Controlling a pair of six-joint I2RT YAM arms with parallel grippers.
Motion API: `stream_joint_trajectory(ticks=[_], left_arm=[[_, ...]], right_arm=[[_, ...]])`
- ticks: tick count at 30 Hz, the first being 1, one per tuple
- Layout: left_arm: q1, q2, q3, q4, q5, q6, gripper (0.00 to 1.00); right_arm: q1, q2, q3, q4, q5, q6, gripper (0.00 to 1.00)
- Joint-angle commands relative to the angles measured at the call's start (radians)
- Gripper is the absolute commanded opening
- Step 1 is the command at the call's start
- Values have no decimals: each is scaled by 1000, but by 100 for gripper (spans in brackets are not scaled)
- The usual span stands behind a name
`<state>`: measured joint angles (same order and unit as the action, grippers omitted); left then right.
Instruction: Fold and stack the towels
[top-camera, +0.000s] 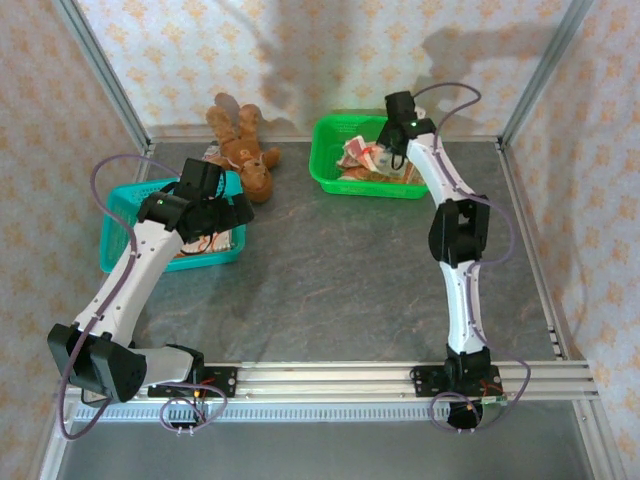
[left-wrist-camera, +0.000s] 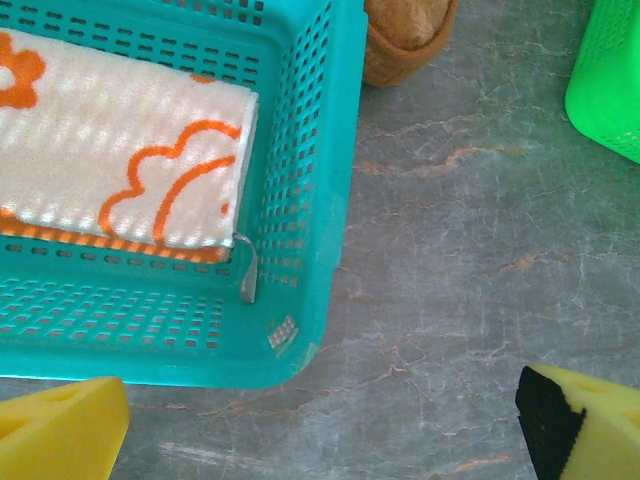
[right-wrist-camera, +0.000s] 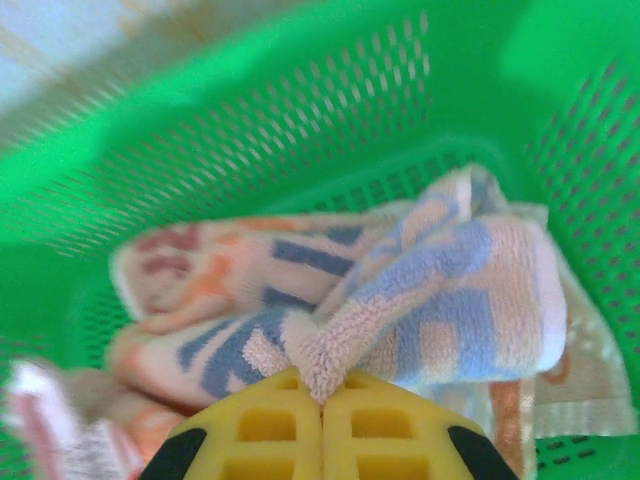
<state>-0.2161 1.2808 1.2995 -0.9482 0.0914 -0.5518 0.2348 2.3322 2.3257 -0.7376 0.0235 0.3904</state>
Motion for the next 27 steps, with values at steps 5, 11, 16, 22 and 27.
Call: stream_joint_trajectory(ticks=[5, 11, 16, 22, 27], left_arm=[[-5, -30, -7, 42, 23, -9, 100], [-5, -72, -27, 70, 50, -16, 100], [-5, -117, -57, 103, 67, -18, 100], [-6, -149, -90, 140, 96, -16, 100], [-5, -159, -82, 138, 113, 1, 100]], right_arm=[[23, -276, -14, -15, 27, -65, 0], [77, -457, -52, -38, 28, -116, 0], [162, -629, -144, -47, 77, -157, 0], [300, -821, -226, -36, 154, -223, 0], [395, -957, -302, -31, 156, -198, 0]])
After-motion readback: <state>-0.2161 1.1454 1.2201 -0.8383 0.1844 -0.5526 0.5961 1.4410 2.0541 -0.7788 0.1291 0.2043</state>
